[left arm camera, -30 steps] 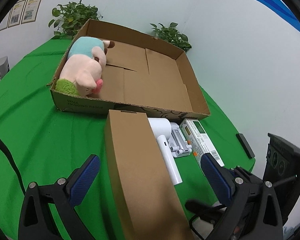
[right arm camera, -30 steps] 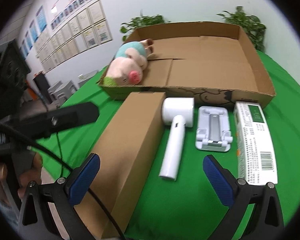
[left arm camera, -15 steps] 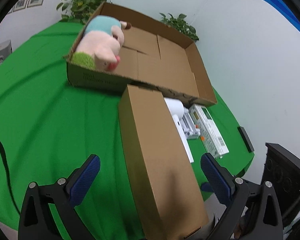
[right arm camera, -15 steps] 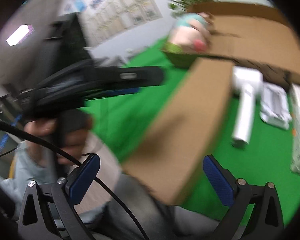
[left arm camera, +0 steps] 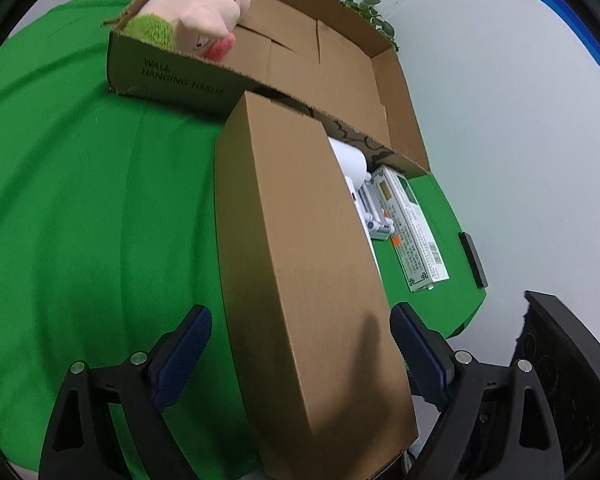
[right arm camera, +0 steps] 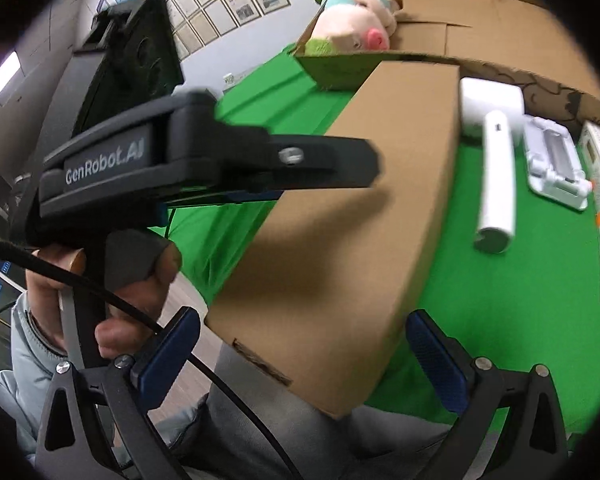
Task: Organize objects
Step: 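Grasp the long brown box with the left tool while the right tool grips it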
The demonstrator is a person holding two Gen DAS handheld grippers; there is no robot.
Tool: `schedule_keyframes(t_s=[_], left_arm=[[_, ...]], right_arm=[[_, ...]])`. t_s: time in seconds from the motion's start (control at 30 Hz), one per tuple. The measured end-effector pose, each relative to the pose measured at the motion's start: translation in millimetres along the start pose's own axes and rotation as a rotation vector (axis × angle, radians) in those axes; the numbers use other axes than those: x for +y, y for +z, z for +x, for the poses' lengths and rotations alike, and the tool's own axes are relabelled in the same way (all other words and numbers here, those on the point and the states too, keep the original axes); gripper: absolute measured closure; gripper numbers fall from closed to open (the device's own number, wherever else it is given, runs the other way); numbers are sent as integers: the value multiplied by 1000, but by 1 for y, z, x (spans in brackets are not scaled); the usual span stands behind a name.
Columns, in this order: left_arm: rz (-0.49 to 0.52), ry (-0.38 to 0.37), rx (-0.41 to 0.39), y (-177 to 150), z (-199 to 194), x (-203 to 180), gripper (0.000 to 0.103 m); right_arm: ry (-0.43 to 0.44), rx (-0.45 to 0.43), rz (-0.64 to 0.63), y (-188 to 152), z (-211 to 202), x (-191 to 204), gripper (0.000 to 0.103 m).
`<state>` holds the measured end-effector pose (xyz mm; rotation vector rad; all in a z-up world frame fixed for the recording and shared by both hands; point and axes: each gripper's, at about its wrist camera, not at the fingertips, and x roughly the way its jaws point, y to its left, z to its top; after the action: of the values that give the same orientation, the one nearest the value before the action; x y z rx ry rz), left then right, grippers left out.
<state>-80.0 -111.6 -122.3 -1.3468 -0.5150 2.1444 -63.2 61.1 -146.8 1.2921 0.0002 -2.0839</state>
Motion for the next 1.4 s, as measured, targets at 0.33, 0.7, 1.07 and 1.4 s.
schedule_keyframes(t_s=[0.33,0.7,1.07,1.4], left_arm=[[-37,-70,56,-9,4,9,24],[23,-60,10,-20,-9,-13,27],[165,-5,-91,-9,-47,-70,29],[318,-31,-226,61,-89,-146,29]], right_arm=[[-133,-7,-29,-9,13,11,2],[-144,-101,-42,-25,-15,10,7],[-144,-254,-48,-24,-61,18,8],[-207,-432,-93,29,-113,21,8]])
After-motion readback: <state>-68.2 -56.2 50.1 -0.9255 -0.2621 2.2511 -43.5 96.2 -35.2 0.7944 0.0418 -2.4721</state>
